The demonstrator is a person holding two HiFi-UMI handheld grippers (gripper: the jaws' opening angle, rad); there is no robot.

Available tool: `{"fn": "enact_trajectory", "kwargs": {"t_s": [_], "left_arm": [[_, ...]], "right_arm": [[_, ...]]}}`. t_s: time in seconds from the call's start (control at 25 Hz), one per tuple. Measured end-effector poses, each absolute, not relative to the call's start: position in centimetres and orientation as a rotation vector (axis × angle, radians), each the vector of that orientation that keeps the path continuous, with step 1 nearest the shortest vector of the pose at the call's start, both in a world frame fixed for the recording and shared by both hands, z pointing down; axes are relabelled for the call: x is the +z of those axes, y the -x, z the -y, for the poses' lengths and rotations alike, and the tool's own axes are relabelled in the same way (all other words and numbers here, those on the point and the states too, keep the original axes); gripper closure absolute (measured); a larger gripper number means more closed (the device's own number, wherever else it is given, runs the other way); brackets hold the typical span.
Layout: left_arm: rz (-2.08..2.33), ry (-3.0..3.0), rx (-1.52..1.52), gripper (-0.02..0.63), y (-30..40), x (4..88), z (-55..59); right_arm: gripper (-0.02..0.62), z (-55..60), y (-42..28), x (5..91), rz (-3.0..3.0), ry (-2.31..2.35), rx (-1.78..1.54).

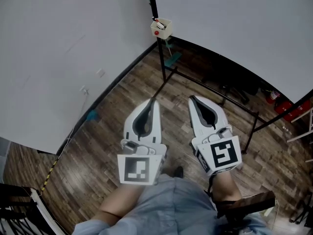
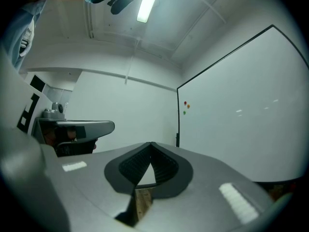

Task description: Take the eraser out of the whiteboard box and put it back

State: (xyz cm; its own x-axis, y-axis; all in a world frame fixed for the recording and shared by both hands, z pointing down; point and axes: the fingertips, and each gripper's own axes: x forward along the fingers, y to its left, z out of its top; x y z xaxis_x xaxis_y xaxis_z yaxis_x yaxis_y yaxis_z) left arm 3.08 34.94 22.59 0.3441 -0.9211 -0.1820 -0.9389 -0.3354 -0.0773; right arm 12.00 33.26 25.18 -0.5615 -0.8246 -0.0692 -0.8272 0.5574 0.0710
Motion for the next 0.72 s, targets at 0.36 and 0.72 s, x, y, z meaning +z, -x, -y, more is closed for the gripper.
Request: {"fn": "enact_trajectory", "kwargs": {"t_s": [0.36,0.72], "left_arm": [[-1.735,2.424,0.162,0.603,-2.7,23.4,-32.6],[-1.747,2.432,0.185,0.603,-0.3,23.9,-25.4]], "right_arm": [[0.594,-31.1,-11.8,25.8,-2.773,1.431,0.146],[0.594,-24.8,-10.1,26.7,-2.783,1.449,0.135]]}}
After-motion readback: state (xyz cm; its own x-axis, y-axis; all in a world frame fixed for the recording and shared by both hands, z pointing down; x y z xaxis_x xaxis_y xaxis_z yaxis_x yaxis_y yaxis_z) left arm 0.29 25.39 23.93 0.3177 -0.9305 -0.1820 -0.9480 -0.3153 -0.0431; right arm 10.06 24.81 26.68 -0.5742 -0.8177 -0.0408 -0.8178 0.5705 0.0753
